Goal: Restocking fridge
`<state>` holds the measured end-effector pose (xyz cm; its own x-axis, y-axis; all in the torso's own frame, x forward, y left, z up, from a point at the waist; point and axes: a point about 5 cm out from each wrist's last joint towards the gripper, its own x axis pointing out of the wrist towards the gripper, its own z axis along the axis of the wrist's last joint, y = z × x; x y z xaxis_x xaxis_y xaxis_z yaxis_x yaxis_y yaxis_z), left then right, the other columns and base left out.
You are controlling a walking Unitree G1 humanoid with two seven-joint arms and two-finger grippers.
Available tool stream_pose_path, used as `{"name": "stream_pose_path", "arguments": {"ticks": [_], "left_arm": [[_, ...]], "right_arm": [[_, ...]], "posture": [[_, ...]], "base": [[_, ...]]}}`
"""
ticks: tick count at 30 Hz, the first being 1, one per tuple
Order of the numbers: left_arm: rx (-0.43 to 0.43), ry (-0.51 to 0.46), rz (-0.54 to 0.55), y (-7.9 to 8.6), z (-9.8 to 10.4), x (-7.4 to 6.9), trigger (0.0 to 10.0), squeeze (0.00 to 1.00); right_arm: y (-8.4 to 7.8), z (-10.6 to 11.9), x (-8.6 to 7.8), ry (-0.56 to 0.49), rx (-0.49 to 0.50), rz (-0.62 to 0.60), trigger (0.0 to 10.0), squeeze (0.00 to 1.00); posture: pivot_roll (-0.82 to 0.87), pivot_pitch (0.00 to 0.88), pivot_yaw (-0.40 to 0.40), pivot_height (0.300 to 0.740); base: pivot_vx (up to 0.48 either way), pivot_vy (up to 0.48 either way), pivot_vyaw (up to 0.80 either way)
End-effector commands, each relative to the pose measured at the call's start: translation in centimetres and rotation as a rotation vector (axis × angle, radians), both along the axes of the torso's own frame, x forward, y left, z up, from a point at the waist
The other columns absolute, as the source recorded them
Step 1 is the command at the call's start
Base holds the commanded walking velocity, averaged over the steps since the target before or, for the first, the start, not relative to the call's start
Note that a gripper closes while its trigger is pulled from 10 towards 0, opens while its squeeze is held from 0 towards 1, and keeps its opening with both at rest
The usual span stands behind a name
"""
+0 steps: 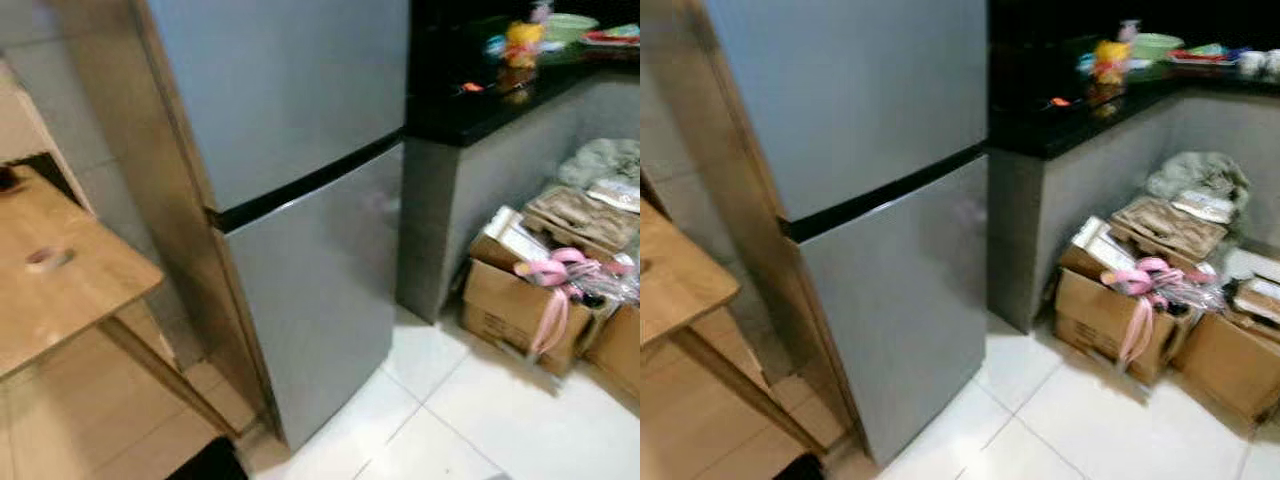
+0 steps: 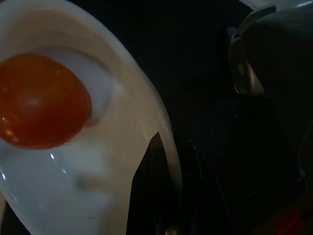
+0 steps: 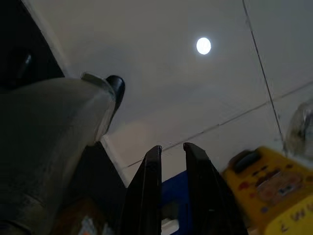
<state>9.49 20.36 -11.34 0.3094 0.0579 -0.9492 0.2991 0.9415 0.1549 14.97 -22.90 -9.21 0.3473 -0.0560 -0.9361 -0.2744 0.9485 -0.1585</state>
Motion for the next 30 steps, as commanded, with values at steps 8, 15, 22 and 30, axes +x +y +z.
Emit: {"name": "stream_pose_path", "arguments": {"ticks": [8, 15, 22, 30], "left_arm": [[-0.038, -0.025, 0.006, -0.96, 0.01, 0.52, 10.0, 0.00], [-0.035, -0.023, -0.003, -0.95, 0.01, 0.50, 10.0, 0.00], [-0.019, -0.027, -0.013, -0.61, 0.10, 0.68, 10.0, 0.00], [-0.014, -0.018, -0.032, -0.56, 0.08, 0.59, 10.0, 0.00]], "right_arm": [[0.65, -0.11, 0.07, 0.000, 0.018, 0.012, 10.0, 0.00], [0.63, -0.11, 0.06, 0.002, 0.016, 0.013, 10.0, 0.00], [0.43, -0.10, 0.05, 0.010, -0.022, 0.032, 10.0, 0.00], [0.20, -0.07, 0.05, -0.018, -0.054, 0.006, 10.0, 0.00]], "posture": [[-0.08, 0.000, 0.023, 0.740], [-0.08, 0.000, 0.023, 0.740], [-0.07, 0.000, 0.021, 0.740], [-0.07, 0.000, 0.022, 0.740]], "base": [[0.000, 0.000, 0.80], [0.000, 0.000, 0.80], [0.000, 0.000, 0.80], [0.000, 0.000, 0.39]]}}
